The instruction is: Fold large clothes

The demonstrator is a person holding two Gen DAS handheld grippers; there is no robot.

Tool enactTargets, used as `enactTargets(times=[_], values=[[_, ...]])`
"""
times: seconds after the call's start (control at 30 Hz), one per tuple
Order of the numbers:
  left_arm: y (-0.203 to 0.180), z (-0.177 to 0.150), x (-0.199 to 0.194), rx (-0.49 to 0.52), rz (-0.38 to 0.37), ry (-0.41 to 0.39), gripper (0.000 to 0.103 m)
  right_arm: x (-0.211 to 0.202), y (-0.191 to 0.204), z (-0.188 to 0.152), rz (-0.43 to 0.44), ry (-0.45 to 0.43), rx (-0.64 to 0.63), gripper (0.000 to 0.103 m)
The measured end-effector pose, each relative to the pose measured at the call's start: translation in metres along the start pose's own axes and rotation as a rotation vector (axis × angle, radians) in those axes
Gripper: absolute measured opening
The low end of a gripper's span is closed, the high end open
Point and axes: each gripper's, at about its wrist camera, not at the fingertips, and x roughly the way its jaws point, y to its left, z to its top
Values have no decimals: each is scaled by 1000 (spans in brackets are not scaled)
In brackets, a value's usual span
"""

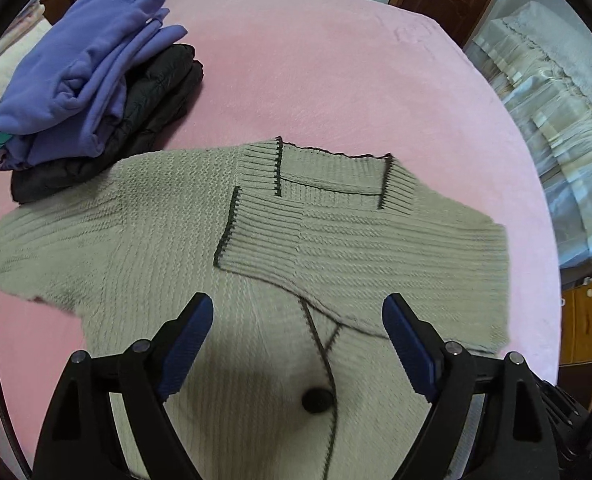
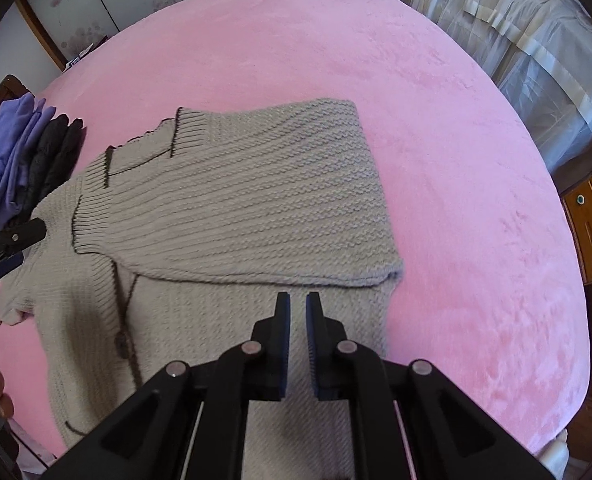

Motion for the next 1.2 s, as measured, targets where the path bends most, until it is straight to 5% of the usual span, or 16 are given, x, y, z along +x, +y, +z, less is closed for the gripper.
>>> enactTargets(times=[0.77,1.0,1.2], values=[[66,-51,-155,10,-27,-118,86,-105,91,-14,4,-64,-97,8],[124,-70,-189,0,7,-175,86,-117,154,-31,28,-50,-233,8],[204,-83,-206,-118,59,-198,86,-127,219,-39,96,-53,-336,8]])
